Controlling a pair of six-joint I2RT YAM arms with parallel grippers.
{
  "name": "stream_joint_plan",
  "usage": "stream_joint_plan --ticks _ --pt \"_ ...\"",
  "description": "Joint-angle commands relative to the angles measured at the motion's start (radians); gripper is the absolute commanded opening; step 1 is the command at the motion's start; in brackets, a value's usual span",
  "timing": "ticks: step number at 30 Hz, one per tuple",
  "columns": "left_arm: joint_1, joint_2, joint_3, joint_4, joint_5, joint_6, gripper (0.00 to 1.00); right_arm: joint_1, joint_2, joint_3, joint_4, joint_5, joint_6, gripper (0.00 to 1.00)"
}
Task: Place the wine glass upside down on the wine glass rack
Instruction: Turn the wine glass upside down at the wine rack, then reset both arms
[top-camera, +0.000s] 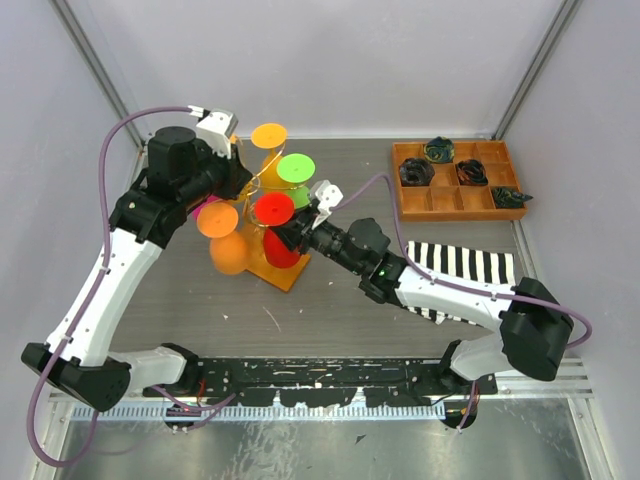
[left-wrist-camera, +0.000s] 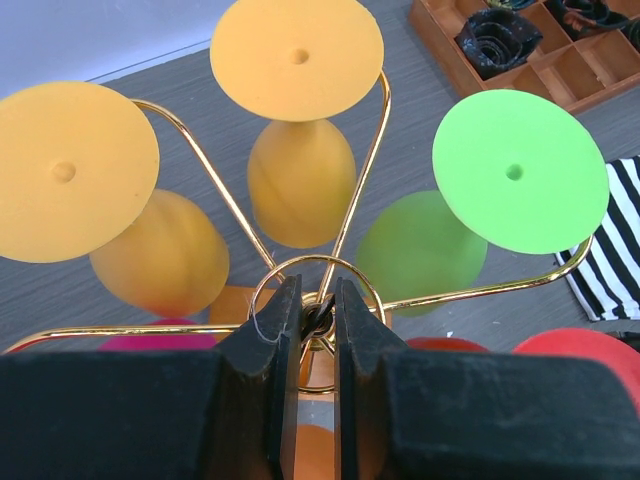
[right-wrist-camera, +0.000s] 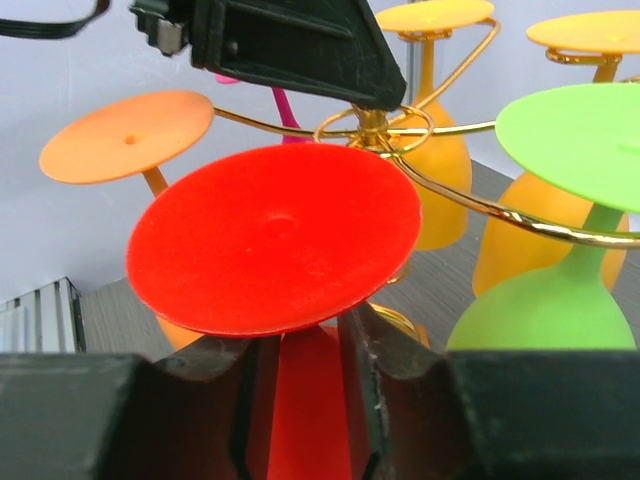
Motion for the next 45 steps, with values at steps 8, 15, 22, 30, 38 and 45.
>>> stream_joint_plan --ticks 8,15,22,30,38,45 --pt "0.009 -0.023 -0.005 0.016 -0.023 -0.010 0.14 0.006 -0.123 0.001 -0.094 0.023 -0.022 0.43" --pt "0.009 -0.017 0.021 0.033 -0.018 -0.015 0.29 0.006 -0.185 -0.046 -0.156 0.085 -0.045 0.49" --pt "0.009 -0.014 0.057 0.035 -0.006 -0.021 0.47 0.006 -0.236 -0.071 -0.217 0.107 -0.039 0.51" --pt "0.009 -0.048 0.084 0.070 0.003 -0.044 0.59 0.006 -0.296 -0.100 -0.322 0.159 0.012 0.52" --pt "0.008 -0.300 -0.078 0.169 -0.110 -0.077 0.79 0.006 -0.392 -0.009 -0.670 0.405 0.092 0.53" --pt "0.009 -0.568 -0.230 0.040 -0.205 -0.079 0.97 0.006 -0.522 0.013 -0.885 0.517 0.146 0.63"
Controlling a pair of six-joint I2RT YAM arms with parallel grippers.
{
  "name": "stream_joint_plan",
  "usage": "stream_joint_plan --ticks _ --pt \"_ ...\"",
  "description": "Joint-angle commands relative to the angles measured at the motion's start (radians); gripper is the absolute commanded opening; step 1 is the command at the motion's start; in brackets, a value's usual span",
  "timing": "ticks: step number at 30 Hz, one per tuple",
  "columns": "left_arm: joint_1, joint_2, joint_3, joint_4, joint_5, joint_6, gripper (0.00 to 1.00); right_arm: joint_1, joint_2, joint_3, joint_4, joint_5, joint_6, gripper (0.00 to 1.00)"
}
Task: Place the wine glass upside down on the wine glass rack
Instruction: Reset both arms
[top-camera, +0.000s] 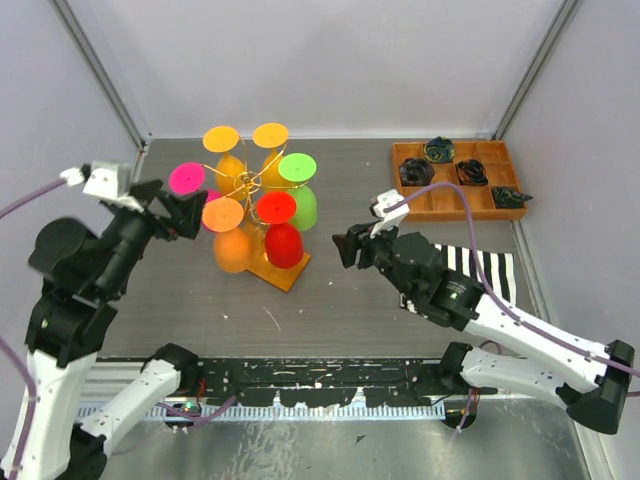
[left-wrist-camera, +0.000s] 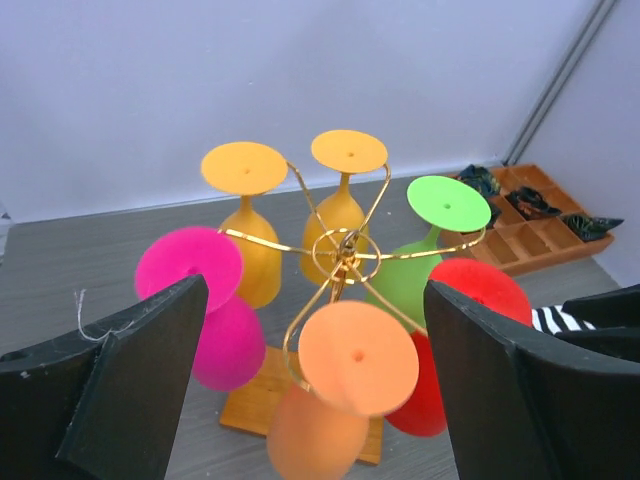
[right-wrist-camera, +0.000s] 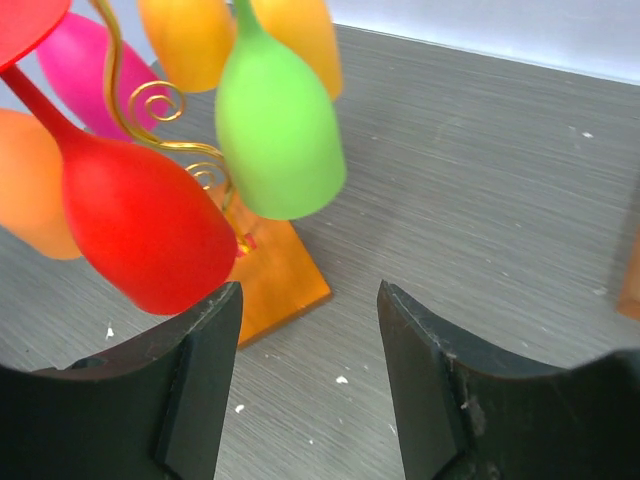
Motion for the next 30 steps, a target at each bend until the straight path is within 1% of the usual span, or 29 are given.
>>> stream_joint_plan --ticks 1,2,4,6,7,10,12,14,18,20,23,25,27,30 --pt "0.004 -0.129 -0.093 -0.096 -0.071 -0.012 0.98 0.006 -0.094 0.064 -0.163 0.116 0.047 0.64" --pt "0.004 -0.158 -0.114 -0.124 -0.071 -0.014 1.00 0.005 -0.115 0.064 -0.187 0.122 0.047 0.66" --pt "0.004 -0.214 -0.157 -0.183 -0.074 -0.016 0.98 0.006 -0.158 0.067 -0.243 0.137 0.063 0.74" --pt "0.004 -0.267 -0.194 -0.236 -0.096 -0.013 0.98 0.006 -0.181 0.077 -0.330 0.157 0.121 0.94" --pt "0.003 -0.296 -0.209 -0.259 -0.113 -0.013 0.98 0.006 -0.189 0.080 -0.376 0.170 0.158 0.99" --pt "0.004 -0.379 -0.251 -0.320 -0.138 -0.034 0.98 0.006 -0.231 0.052 -0.457 0.174 0.246 1.00" --pt "0.004 -0.444 -0.286 -0.340 -0.152 -0.063 0.98 0.006 -0.277 0.007 -0.473 0.164 0.333 1.00" --pt "0.004 -0.505 -0.322 -0.352 -0.163 -0.100 0.98 0.005 -0.331 -0.052 -0.470 0.131 0.398 1.00" --pt "0.004 -0.630 -0.400 -0.365 -0.187 -0.179 0.98 0.006 -0.439 -0.162 -0.443 0.062 0.466 1.00" --pt "0.004 -0.696 -0.443 -0.334 -0.181 -0.205 0.98 0.006 -0.487 -0.211 -0.439 0.064 0.466 1.00" --pt "0.004 -0.742 -0.469 -0.328 -0.185 -0.224 0.98 0.006 -0.537 -0.246 -0.441 0.073 0.444 1.00" --pt "0.004 -0.742 -0.468 -0.334 -0.198 -0.229 0.98 0.006 -0.560 -0.248 -0.449 0.077 0.400 1.00" --pt "0.004 -0.733 -0.468 -0.345 -0.226 -0.242 0.98 0.005 -0.578 -0.245 -0.463 0.120 0.378 1.00" --pt "0.004 -0.716 -0.468 -0.357 -0.273 -0.252 0.98 0.006 -0.603 -0.245 -0.442 0.147 0.332 1.00"
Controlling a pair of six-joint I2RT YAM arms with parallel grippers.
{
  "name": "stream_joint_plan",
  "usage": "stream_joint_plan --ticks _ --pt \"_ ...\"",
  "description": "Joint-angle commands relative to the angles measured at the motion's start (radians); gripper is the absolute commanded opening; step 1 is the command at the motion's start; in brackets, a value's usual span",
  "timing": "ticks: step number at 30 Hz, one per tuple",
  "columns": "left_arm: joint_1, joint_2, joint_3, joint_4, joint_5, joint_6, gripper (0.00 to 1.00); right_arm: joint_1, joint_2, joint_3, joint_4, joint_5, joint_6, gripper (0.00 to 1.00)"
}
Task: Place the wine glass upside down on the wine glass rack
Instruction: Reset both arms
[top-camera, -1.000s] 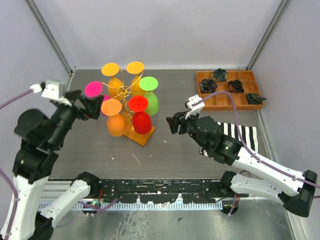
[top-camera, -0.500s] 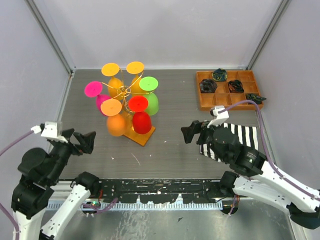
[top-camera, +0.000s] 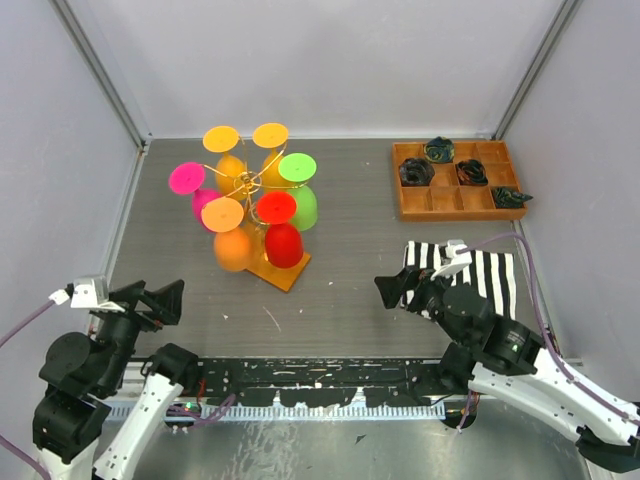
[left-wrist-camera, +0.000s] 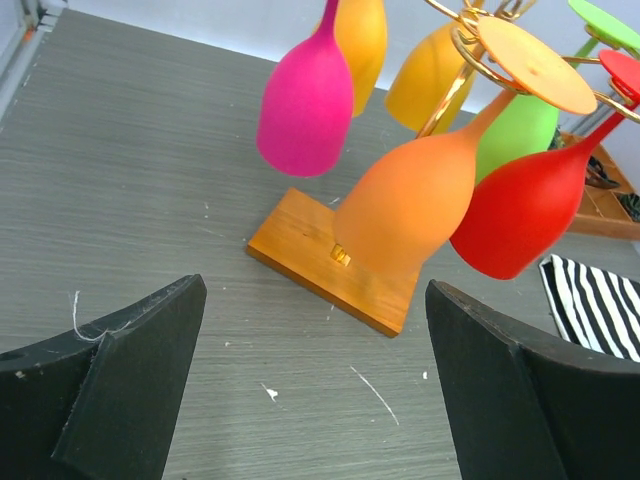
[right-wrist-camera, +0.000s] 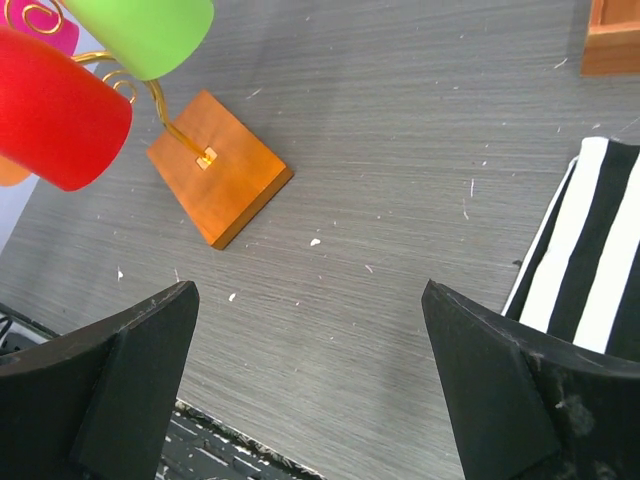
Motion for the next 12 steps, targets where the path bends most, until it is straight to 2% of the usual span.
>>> stream_joint_plan --ticks 1,7,12 --pt "0.003 0.025 -0.006 -0.010 -0.076 -0.035 0.98 0.006 -0.043 0.012 0.060 0.054 -0.080 1.00" --pt "0.006 0.074 0.001 -0.002 -0.044 -0.010 0.98 0.006 -0.032 0.027 0.135 0.073 -0.188 1.00" --pt "0.060 0.077 -0.020 0.026 -0.026 0.016 0.98 0.006 0.013 0.035 0.203 0.064 -0.245 1.00"
